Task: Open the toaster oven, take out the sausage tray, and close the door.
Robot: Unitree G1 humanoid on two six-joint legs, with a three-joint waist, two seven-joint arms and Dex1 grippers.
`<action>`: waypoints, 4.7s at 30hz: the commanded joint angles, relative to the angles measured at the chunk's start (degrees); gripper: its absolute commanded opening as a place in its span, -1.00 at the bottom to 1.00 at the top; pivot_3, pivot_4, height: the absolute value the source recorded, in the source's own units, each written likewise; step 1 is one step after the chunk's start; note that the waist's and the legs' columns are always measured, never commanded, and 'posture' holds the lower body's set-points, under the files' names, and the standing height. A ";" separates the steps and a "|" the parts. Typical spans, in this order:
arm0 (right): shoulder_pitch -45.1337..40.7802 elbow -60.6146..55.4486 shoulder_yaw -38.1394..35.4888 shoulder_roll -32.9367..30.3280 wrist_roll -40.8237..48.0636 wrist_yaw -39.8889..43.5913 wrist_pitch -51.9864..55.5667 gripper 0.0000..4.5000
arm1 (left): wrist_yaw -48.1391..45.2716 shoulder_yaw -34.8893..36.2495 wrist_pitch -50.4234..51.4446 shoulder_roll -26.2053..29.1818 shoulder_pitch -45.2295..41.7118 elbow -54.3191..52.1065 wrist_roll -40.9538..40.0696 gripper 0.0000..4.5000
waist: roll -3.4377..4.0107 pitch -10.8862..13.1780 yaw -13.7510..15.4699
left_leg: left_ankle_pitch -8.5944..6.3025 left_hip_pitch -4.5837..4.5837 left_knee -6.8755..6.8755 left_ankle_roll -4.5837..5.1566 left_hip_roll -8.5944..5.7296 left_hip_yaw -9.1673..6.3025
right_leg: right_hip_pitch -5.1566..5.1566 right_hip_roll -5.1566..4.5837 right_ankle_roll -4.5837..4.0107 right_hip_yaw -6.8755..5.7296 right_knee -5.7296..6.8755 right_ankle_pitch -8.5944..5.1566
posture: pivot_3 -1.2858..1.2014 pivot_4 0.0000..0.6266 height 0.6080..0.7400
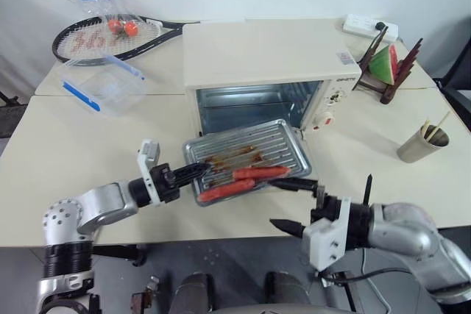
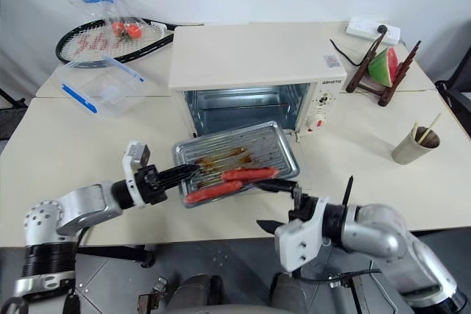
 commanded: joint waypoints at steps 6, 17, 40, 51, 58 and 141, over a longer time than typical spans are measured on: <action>-1.41 4.76 -7.49 -5.38 21.11 12.08 11.61 0.99 | -13.77 6.65 3.62 11.61 7.47 1.98 -0.88 -1.00 | -0.02 0.01 0.24 | -0.04 0.00 0.02 0.06 -0.01 0.02 | 0.01 -0.02 -0.01 0.07 -0.05 0.00 | 0.03 -0.52 1.00; -8.77 22.21 -8.26 -6.20 20.36 18.02 10.03 0.99 | -19.43 16.17 -0.72 11.98 25.30 -5.65 -0.88 -1.00 | -0.01 0.03 -0.10 | -0.12 0.01 -0.02 0.03 0.06 0.10 | -0.08 -0.01 -0.05 0.14 -0.06 -0.03 | 0.03 -0.52 1.00; -11.90 50.14 -3.38 -0.74 14.29 21.83 -4.65 -0.99 | -15.23 33.22 -18.07 -10.90 49.05 -22.78 -0.88 -1.00 | -0.01 0.02 -0.21 | -0.23 0.11 0.06 0.03 0.09 0.21 | 0.04 -0.03 -0.10 0.22 -0.46 -0.05 | 0.03 -0.52 1.00; -14.42 41.56 -4.61 5.06 22.13 21.41 4.66 -0.99 | -9.02 33.16 -21.49 -16.60 48.09 -24.11 -0.88 -1.00 | 0.04 0.05 -0.15 | -0.34 0.12 0.13 0.04 0.17 0.23 | 0.06 0.03 -0.12 0.22 -0.48 -0.06 | 0.03 -0.52 1.00; -17.99 34.60 -5.92 6.09 26.01 19.40 12.99 -0.99 | -6.46 31.41 -21.71 -17.71 46.69 -24.21 -0.88 -1.00 | 0.04 0.05 -0.03 | -0.38 0.11 0.13 0.05 0.17 0.24 | 0.06 0.02 -0.12 0.23 -0.50 -0.06 | 0.03 -0.52 1.00; 4.42 7.01 -30.02 -8.96 33.86 16.14 40.76 1.00 | -30.58 -15.28 5.50 -12.78 -24.32 29.62 50.85 -0.61 | 0.61 -0.22 4.68 | -0.26 0.32 0.31 0.20 -0.12 0.27 | 0.83 -0.09 0.04 -0.23 -0.76 0.12 | 0.03 -0.52 1.00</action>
